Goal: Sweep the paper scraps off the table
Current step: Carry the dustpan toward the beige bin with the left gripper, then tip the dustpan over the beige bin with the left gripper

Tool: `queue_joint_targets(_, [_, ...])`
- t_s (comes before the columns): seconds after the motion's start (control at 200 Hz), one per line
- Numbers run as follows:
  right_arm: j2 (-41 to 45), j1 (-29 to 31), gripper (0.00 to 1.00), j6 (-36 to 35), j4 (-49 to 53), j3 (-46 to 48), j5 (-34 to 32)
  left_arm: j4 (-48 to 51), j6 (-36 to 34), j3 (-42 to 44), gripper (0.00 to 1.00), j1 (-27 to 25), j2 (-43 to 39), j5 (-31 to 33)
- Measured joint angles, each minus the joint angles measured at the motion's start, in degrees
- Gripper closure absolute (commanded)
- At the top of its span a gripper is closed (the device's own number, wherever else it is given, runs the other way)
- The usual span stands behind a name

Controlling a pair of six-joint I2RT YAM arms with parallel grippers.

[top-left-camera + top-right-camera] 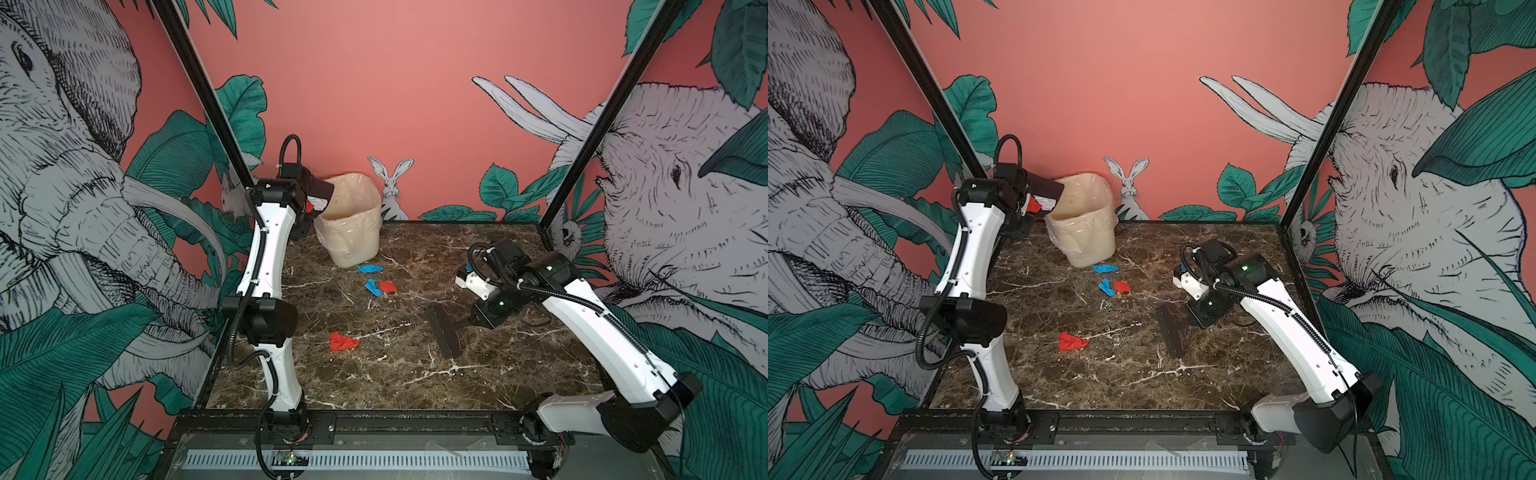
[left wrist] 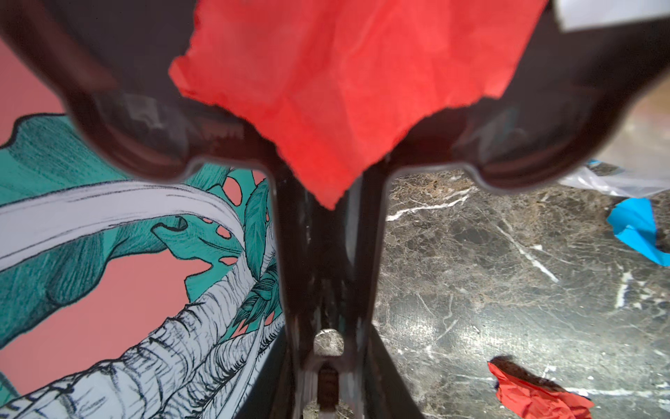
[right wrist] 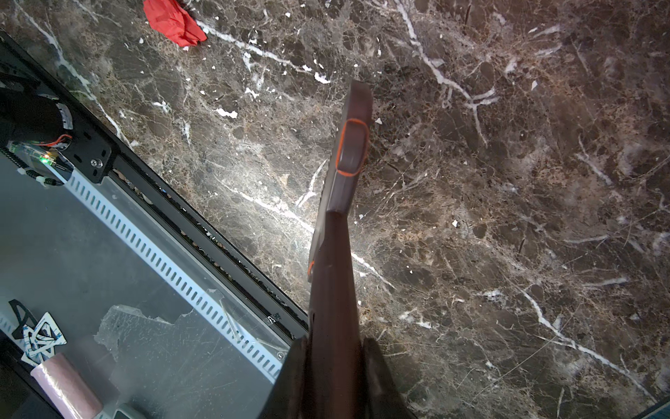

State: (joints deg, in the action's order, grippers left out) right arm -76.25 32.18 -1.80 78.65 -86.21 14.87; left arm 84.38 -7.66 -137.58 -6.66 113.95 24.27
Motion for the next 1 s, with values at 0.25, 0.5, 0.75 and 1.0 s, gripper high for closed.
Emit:
queue_joint_targets(0.25, [-0.48, 0.0, 1.0, 0.04, 0.24, -0.87, 0.48, -0.04, -2.14, -0.39, 1.0, -1.49, 0.22, 3.78])
queue_joint_targets(0.5, [-0.92, 0.0, 1.0, 0.04, 0.44, -0.87, 0.68, -0.15, -4.48, -0.39, 1.0, -3.39, 0.24, 7.93])
queue_joint_targets(0.75, [-0.92, 0.0, 1.0, 0.04, 0.66, -0.87, 0.81, -1.22, -6.91, -0.42, 1.0, -5.7, 0.59, 11.39])
queue_joint_targets(1.0, [-0.92, 0.0, 1.0, 0.04, 1.03, -0.87, 0.87, -4.46, -11.91, -0.5, 1.0, -8.96, 2.6, 18.21])
